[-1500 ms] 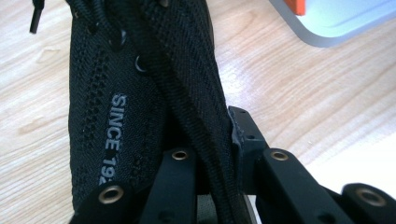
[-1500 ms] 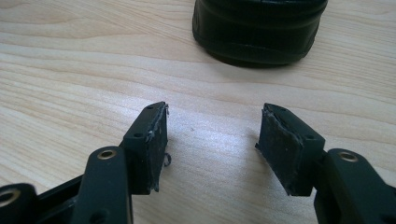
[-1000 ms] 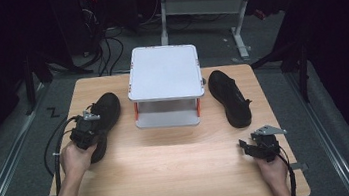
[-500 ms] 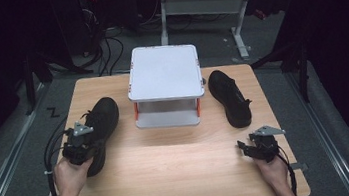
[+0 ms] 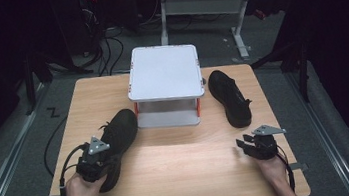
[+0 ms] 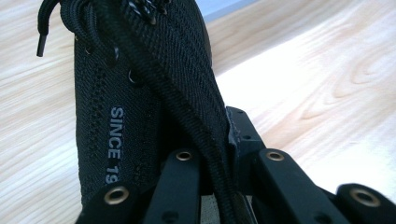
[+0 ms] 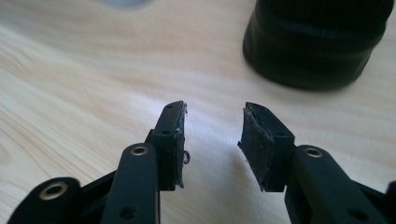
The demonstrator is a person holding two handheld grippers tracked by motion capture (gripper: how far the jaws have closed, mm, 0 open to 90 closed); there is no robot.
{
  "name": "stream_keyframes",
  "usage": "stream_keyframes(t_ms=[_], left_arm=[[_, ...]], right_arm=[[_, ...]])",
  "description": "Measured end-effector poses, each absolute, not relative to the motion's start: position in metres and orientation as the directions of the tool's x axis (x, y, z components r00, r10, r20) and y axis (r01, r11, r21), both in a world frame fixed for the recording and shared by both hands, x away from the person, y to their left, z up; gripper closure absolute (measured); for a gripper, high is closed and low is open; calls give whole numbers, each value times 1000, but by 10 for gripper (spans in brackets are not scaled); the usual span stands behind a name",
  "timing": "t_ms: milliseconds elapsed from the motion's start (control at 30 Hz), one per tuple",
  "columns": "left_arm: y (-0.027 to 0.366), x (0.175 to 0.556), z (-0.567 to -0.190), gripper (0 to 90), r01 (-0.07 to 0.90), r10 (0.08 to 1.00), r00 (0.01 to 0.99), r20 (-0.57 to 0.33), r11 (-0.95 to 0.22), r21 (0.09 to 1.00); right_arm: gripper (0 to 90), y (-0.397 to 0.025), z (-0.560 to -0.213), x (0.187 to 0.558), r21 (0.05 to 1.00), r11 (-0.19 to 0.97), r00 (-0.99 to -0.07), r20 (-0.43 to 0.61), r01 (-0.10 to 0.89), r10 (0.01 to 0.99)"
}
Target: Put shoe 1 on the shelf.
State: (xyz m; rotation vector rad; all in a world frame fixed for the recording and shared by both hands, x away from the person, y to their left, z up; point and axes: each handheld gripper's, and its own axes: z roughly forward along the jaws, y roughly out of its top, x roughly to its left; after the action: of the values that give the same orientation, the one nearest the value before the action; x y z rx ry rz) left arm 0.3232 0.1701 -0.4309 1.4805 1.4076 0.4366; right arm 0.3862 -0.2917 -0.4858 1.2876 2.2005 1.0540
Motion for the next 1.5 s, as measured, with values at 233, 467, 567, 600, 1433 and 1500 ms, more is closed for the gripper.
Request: stream_keyframes(t_ms=[233,467,567,600,1433,1500], left_arm=[[142,328,-435,836,547,881,309,-358,143,825],[120,335,-442,836,563,865,337,-373,132,816],[114,343,-446,836,571,864,330,-380,138,810],[112,345,-446,836,573,864,326,-384,142,807],[77,398,-431,836,551,903,268,-337,143,822],[74,405,-431,835,545,906,267,-327,138,827]], right_arm=[[542,-275,-471,396,765,300,-578,114,570,808],[544,-255,-452,409,774,295,-604,138,560,785],[505,-246,-439,415,770,318,-615,120,553,779],[484,-243,-436,417,775,316,-624,126,547,771],[631,-169,-336,481,866,375,-708,-35,331,705],[611,-160,-334,489,855,396,-705,-52,334,707]])
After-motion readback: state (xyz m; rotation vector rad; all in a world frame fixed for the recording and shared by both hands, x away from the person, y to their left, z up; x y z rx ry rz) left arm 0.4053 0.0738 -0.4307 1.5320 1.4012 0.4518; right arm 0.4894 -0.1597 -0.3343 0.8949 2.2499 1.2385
